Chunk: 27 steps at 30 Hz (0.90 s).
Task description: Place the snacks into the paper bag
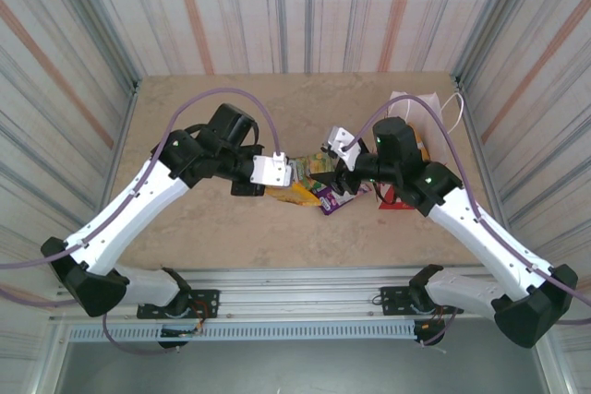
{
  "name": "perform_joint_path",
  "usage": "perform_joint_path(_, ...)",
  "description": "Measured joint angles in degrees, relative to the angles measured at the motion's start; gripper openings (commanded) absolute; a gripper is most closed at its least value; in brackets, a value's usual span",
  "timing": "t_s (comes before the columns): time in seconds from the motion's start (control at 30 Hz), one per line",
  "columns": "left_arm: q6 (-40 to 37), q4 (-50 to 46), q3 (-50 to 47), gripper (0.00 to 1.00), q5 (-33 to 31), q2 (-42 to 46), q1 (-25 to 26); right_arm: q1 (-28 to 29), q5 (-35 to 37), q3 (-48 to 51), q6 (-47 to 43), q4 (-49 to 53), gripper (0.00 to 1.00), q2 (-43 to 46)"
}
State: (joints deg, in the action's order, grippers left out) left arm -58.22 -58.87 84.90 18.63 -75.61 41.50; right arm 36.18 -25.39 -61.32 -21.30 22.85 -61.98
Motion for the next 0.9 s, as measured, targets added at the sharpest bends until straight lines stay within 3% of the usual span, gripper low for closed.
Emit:
perform_joint_path(0.4,0.7,0.0,1.3,0.0,1.0,-0.1,2.3,2.2,-10.3,-1.9,-1.9,3.9,0.73,-4.3)
perform_joint_path(0.67,2.5,0.9,2.4,0.0,0.7,-0.7,2.5,4.7,-8.9,1.0,-1.7,2.9,0.71,-3.6)
perform_joint_path(0.8,3.3,1.6,2.6,0.0,0.7,-0.7,2.5,5.9,-5.9,1.7,-1.2,1.6,0.6,-4.0)
perform_joint_path(0.9,4.2,2.2,3.2,0.0,0.7,-0.7,2.5,6.6,-3.7,1.9,-0.5,-0.1,0.43,-4.6)
